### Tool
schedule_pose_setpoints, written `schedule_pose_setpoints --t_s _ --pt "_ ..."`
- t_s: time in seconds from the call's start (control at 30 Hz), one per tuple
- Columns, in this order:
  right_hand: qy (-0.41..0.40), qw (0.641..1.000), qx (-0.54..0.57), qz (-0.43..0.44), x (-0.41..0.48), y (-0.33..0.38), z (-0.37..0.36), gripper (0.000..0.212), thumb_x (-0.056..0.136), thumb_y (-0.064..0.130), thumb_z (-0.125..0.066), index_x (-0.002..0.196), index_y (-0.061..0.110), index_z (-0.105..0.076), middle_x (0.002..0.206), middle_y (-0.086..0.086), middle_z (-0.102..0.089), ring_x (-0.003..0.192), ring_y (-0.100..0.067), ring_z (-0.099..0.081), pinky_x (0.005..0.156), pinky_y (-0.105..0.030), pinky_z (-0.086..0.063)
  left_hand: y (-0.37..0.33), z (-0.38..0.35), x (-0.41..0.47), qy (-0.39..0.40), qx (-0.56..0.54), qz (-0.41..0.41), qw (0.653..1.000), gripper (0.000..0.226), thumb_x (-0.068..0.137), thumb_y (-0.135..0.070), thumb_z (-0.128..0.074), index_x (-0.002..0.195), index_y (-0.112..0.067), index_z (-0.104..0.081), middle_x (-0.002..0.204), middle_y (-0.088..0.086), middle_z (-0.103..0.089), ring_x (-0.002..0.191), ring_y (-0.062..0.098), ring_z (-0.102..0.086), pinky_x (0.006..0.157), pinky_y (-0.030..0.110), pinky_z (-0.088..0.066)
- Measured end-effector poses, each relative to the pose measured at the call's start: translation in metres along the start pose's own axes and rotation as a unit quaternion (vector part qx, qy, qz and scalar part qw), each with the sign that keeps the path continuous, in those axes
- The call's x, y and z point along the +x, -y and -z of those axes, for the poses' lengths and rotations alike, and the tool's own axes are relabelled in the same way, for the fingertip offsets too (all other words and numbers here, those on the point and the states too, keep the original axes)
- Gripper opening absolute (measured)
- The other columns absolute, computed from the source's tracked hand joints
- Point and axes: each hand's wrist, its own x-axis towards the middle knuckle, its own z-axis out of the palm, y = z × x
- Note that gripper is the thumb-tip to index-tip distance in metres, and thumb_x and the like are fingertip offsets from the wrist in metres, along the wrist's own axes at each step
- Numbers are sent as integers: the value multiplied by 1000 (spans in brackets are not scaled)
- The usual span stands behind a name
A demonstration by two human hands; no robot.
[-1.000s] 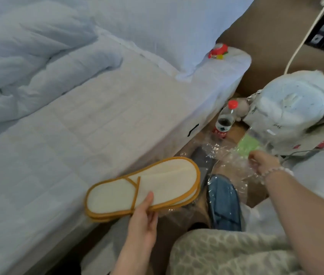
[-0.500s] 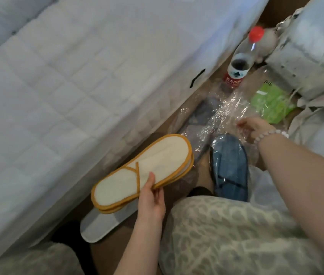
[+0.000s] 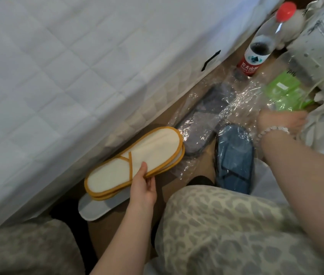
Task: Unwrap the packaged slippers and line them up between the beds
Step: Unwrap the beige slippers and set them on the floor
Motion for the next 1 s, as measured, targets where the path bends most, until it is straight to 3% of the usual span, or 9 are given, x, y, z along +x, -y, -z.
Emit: schedule_pose_setpoints --t_s 0.07,0.13,0.2,0.3,0.37,0.47,0.57,0.77,1.0 --pt "-15 982 -71 175 -34 11 10 65 85 40 -57 138 10 -36 141 -10 -42 131 -27 -40 107 -40 -31 -5 1 0 15 -3 0 1000 38 87 -12 -65 124 -8 -56 122 7 -62 115 19 -58 104 31 -44" --pt "108 933 -66 338 -83 20 13 51 90 40 -51 129 8 -45 127 -11 -52 115 -27 -51 94 -38 -40 -10 5 -2 33 -22 6 999 35 88 -13 -64 122 -7 -56 124 7 -61 116 19 -57 98 28 -46" --pt "262 872 -67 408 -130 20 3 52 89 48 -51 121 6 -50 116 -10 -59 103 -27 -57 83 -36 -46 -14 8 -5 41 -26 10 999 33 89 -13 -63 121 -7 -56 123 6 -61 117 18 -56 92 26 -47" --pt "451 855 -84 243 -183 -2 -22 94 73 67 -60 139 4 -36 137 -14 -50 123 -34 -50 99 -43 -45 -20 15 -5 45 -34 19 998 33 89 -14 -63 120 -7 -57 125 6 -60 119 17 -55 100 26 -44" --pt "543 833 -46 91 -208 -29 -29 105 59 69 -71 139 9 -35 138 -8 -49 122 -32 -52 91 -45 -51 -26 23 -2 49 -41 22 998 35 88 -14 -63 122 -7 -56 126 6 -60 118 17 -56 100 25 -44" --pt "543 836 -15 80 -232 -63 -39 72 76 35 -75 134 11 -40 132 -8 -54 117 -27 -55 92 -40 -51 -39 40 4 37 -36 19 998 40 89 -15 -62 127 -8 -53 128 7 -59 119 18 -55 97 26 -44" --pt "511 851 1 117 -243 -78 -48 66 81 19 -72 137 5 -40 136 -11 -51 124 -26 -50 102 -34 -42 -50 59 13 17 -36 18 999 40 90 -13 -60 129 -7 -50 130 8 -56 124 21 -51 101 30 -42" --pt "487 858 -21 160 -260 -88 -65 72 79 23 -75 138 8 -38 136 -12 -51 125 -28 -49 105 -43 -41 -62 87 47 -44 0 36 998 45 84 -11 -68 125 -2 -54 128 10 -59 118 21 -56 91 26 -49" --pt "458 853 -92 233 -263 -87 -66 70 80 31 -73 137 10 -39 135 -10 -52 124 -28 -50 103 -40 -42 -54 91 58 -98 -12 35 995 47 78 -5 -74 119 3 -53 123 16 -61 109 25 -61 95 33 -51"
